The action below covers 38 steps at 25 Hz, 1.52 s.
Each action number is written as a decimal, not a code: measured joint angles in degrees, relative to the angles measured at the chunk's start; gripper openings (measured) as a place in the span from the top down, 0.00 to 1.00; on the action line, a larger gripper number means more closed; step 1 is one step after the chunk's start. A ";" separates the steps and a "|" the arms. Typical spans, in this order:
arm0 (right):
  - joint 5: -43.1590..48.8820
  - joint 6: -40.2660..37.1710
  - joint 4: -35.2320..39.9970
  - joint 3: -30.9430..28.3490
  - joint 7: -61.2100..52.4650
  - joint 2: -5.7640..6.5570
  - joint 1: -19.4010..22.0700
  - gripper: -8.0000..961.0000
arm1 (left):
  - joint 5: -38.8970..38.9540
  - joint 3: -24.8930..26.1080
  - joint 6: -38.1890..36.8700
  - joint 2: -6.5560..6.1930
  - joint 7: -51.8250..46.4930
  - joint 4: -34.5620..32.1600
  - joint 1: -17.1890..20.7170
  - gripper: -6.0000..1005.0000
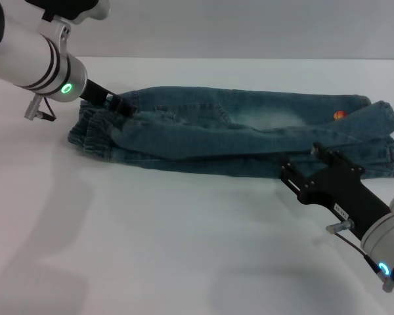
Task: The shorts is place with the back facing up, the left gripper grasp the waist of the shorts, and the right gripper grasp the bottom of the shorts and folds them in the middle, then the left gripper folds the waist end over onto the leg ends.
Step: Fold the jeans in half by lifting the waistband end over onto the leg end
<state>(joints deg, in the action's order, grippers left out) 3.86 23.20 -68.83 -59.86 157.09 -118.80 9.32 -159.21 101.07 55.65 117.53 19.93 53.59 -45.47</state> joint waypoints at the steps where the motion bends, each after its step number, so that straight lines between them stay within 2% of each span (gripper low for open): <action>1: 0.00 0.00 -0.07 0.13 0.00 0.02 0.07 0.31 | -0.22 0.33 0.17 0.02 0.00 -0.27 -0.14 0.28; 8: 0.00 -0.77 -0.37 0.48 -0.03 0.06 0.19 0.31 | -0.53 2.22 2.74 -0.02 0.26 -1.46 -0.96 0.28; 29: 0.13 -0.88 -0.51 1.06 -0.03 0.25 0.17 0.33 | -0.63 1.81 5.95 0.16 0.29 -1.27 -1.73 0.30; 38: 0.14 -0.88 -0.50 1.06 -0.08 0.24 0.27 0.33 | -0.85 1.46 5.16 0.15 0.40 -1.53 -1.76 0.64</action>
<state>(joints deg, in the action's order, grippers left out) 4.00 22.32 -69.34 -58.80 157.02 -118.56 9.59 -160.06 102.53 60.81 117.68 20.32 52.06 -47.22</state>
